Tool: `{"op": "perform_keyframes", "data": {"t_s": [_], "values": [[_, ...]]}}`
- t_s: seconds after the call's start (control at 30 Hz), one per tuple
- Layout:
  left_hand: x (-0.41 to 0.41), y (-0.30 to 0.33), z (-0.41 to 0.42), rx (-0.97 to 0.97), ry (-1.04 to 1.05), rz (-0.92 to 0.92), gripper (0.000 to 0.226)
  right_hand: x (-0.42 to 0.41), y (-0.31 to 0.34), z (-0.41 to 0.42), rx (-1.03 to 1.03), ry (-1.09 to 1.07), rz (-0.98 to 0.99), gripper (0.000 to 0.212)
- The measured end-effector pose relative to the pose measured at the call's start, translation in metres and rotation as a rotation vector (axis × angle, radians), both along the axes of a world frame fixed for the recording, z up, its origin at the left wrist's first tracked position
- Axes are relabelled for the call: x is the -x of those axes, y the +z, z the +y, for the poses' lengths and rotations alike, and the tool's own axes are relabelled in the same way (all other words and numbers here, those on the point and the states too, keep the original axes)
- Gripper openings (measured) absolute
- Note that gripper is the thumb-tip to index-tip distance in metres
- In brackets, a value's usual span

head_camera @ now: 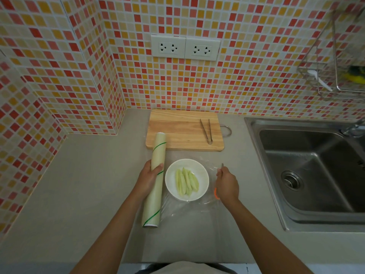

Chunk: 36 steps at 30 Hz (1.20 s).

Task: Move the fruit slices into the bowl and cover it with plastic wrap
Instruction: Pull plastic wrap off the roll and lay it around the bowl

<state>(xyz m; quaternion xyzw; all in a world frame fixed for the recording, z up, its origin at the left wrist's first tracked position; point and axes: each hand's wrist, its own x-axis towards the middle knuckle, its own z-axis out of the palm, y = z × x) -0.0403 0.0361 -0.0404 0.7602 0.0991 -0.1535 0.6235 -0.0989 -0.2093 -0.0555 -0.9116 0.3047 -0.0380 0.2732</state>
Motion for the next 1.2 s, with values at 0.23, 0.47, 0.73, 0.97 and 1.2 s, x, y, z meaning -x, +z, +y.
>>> {"op": "perform_keyframes", "data": {"t_s": [0.23,0.47,0.73,0.97,1.2], "values": [[-0.001,-0.001,0.0,-0.027,-0.015,-0.014,0.037,0.004,-0.005,0.002,0.098,0.051,0.006,0.032],[-0.001,-0.002,-0.004,-0.009,-0.026,-0.006,0.042,0.003,-0.012,0.008,0.199,0.149,0.139,0.03],[0.002,-0.001,-0.003,0.038,-0.001,0.011,0.035,-0.005,-0.005,-0.007,-0.628,-0.191,0.004,0.028],[0.001,-0.002,-0.003,0.035,0.004,0.002,0.032,-0.01,0.005,-0.022,-1.085,-0.463,-0.011,0.02],[0.001,-0.003,-0.004,0.022,0.0,-0.006,0.03,-0.009,0.026,-0.008,-0.454,-0.4,-0.359,0.02]]}}
